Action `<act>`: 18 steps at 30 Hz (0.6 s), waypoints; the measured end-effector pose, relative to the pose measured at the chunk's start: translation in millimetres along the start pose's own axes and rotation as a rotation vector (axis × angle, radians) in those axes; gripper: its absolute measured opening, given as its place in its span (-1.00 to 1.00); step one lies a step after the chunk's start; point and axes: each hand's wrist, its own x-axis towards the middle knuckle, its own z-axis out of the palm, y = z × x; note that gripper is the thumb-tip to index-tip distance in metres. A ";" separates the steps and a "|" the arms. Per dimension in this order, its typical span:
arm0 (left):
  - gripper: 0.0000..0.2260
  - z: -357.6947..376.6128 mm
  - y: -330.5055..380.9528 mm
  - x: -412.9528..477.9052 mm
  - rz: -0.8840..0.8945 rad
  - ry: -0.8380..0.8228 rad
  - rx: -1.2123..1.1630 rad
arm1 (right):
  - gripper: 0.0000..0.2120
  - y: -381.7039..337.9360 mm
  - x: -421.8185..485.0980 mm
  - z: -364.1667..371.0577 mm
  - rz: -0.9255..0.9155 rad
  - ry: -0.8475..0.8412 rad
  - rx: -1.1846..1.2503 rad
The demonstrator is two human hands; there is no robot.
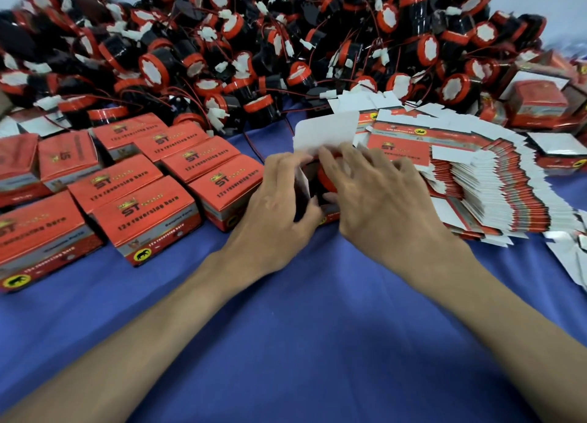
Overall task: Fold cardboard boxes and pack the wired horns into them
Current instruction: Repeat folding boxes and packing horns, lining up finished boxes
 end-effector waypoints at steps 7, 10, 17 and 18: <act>-0.57 0.3 0.5 0.3 -0.024 -0.043 0.005 | -0.68 10.7 3.5 9.4 -0.058 -0.029 0.129; -0.55 -0.7 2.8 -0.5 -0.053 -0.019 0.038 | -0.68 15.3 3.5 9.3 -0.022 0.094 0.142; -0.51 -2.9 6.2 -2.2 -0.109 0.027 0.148 | -0.72 23.5 1.5 0.6 0.028 0.085 0.061; -0.51 -2.7 6.6 -1.9 -0.107 0.027 0.154 | -0.69 24.6 2.2 0.0 0.015 0.008 0.021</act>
